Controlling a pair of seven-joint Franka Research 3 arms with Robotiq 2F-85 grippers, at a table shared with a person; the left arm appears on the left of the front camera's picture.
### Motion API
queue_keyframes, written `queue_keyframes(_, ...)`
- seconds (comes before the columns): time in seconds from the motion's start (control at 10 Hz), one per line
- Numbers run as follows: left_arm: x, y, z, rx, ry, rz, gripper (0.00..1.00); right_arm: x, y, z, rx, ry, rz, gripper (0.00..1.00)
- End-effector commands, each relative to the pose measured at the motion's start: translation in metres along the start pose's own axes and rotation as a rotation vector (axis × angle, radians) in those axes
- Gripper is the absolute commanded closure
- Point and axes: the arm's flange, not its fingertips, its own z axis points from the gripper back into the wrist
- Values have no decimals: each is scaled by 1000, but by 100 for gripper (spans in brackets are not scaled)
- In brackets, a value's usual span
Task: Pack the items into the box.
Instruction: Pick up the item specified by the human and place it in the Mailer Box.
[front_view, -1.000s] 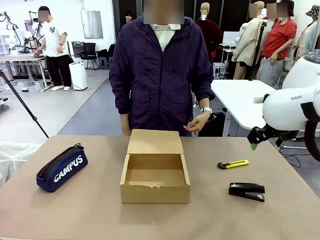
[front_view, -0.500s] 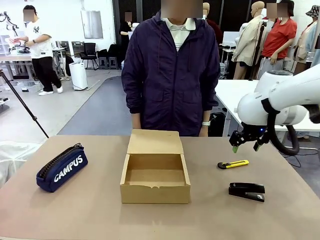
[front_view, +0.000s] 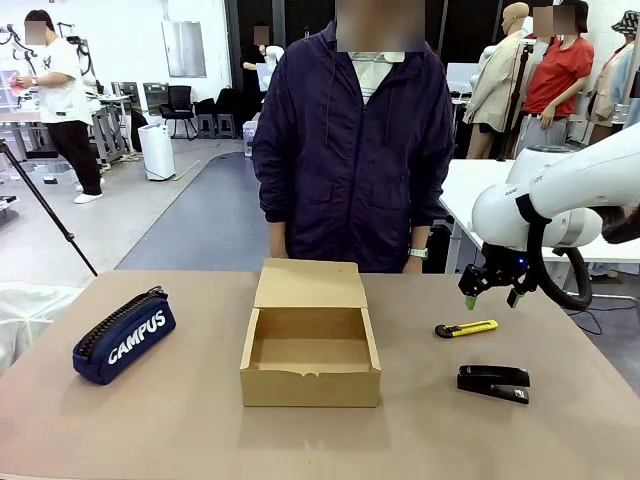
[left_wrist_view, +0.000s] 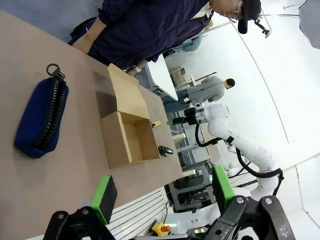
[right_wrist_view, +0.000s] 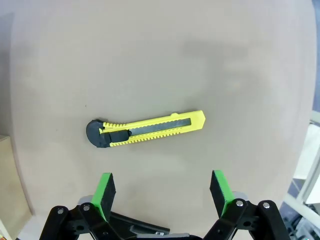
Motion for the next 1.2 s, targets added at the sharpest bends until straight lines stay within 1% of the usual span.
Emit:
queue_keyframes(0.0,1,-2,0,-18,-9,-8,0,-2,1,-1,1,-22,0,0)
queue_keyframes(0.1,1,-2,0,-18,-9,-8,0,0,0,0,0,0,0,0)
queue_keyframes(0.2,1,-2,0,-18,-9,-8,0,3,6,2,127,-3,245,0)
queue_keyframes(0.3,1,-2,0,-18,-9,-8,0,2,13,7,272,17,684,0)
queue_keyframes(0.4,1,-2,0,-18,-9,-8,0,-4,15,7,222,130,1052,0)
queue_keyframes(0.5,1,-2,0,-18,-9,-8,0,-10,17,9,234,174,1278,0)
queue_keyframes(0.6,1,-2,0,-18,-9,-8,0,-17,22,12,228,160,1506,0)
queue_keyframes(0.7,1,-2,0,-18,-9,-8,0,-24,26,14,220,84,1688,0)
queue_keyframes(0.8,1,-2,0,-18,-9,-8,0,-29,28,15,210,-2,1786,0)
queue_keyframes(0.9,1,-2,0,-18,-9,-8,0,-31,28,12,171,0,1774,0)
queue_keyframes(1.0,1,-2,0,-18,-9,-8,0,-28,27,8,80,-21,1636,0)
queue_keyframes(1.1,1,-2,0,-18,-9,-8,0,-23,37,12,174,70,1223,0)
